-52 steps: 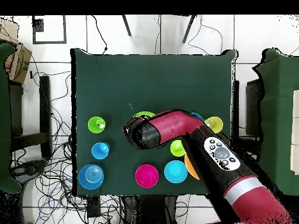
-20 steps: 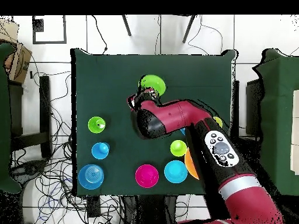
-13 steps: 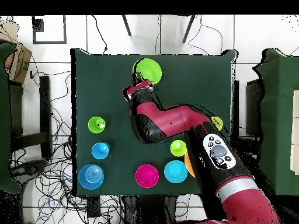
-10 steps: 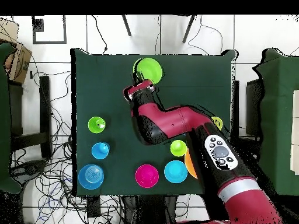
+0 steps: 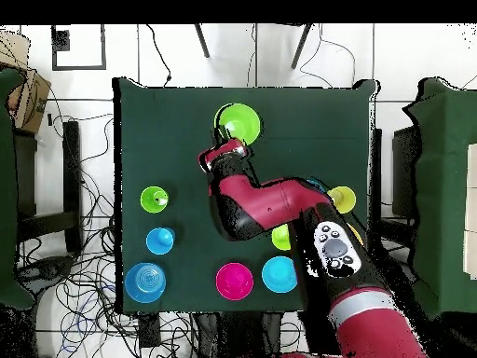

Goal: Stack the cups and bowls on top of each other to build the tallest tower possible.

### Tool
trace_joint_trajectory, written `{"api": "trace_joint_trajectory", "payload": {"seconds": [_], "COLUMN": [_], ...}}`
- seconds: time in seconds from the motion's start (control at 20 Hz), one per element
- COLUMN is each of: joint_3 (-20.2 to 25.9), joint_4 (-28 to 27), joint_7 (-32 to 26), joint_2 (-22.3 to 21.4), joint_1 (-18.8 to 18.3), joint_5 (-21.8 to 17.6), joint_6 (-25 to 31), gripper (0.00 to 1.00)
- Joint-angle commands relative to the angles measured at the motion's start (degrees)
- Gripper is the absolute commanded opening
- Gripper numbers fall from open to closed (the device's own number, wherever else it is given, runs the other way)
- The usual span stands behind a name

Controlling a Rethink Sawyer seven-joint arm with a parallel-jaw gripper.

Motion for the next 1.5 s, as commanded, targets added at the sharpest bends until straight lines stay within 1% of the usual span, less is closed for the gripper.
{"api": "trace_joint_trajectory", "payload": {"seconds": [0.05, 0.1, 0.15, 0.2, 0.3, 0.4, 0.45, 0.55, 0.7, 0.8, 0.9, 1.0, 1.1, 1.15, 1.25, 1.3, 1.35, 1.45, 1.5], "joint_3": [-11.07, -12.66, -13.87, -14.0, -14.86, -17.3, -18.94, -20.01, -22.04, -21.51, -20.82, -18.76, -16.79, -16.67, -16.24, -15.0, -14.77, -9.84, -6.09], "joint_4": [-2.99, -3.75, -5.72, -6.54, -7.53, -8.73, -9.05, -10.24, -12.9, -14.05, -14.41, -14.57, -15.59, -15.71, -15.53, -15.11, -13.75, -10.8, -9.11], "joint_7": [-1.9, -3.62, -6.1, -6.72, -6.91, -6.87, -6.88, -6.3, -6.92, -5.2, -2.2, 1.23, 1.69, 1.27, 2.13, 3.22, 4.48, 6.28, 6.53], "joint_2": [2.18, 2.64, 2.95, 3.02, 3.11, 4.22, 4.77, 5.17, 6.16, 6.21, 6.18, 5.67, 5.47, 5.19, 4.85, 4.49, 3.96, 2.37, 1.54], "joint_1": [7.15, 7.94, 9.34, 9.82, 10.63, 12.14, 13.43, 14.58, 16.68, 16.56, 15.88, 14.5, 13.88, 14.0, 13.83, 13.04, 12.68, 9.25, 6.79], "joint_5": [-2.74, -4.24, -7.75, -9.41, -11.47, -11.67, -11.02, -11.76, -12.96, -14.12, -13.33, -13.4, -15.01, -15.68, -15.46, -15.02, -14.09, -13.37, -12.42], "joint_6": [-0.34, -0.75, 1.18, 2.04, 2.2, 0.58, -0.34, 0.02, 0.71, 1.53, 1.6, 2.79, 5.07, 5.74, 6.28, 6.95, 6.93, 10.62, 13.3], "gripper": [0.0, 0.0, 0.0, 0.0, 0.0, 0.0, 0.0, 0.0, 0.0, 0.0, 0.0, 0.0, 0.0, 0.0, 0.0, 0.0, 0.0, 0.0, 0.0]}}
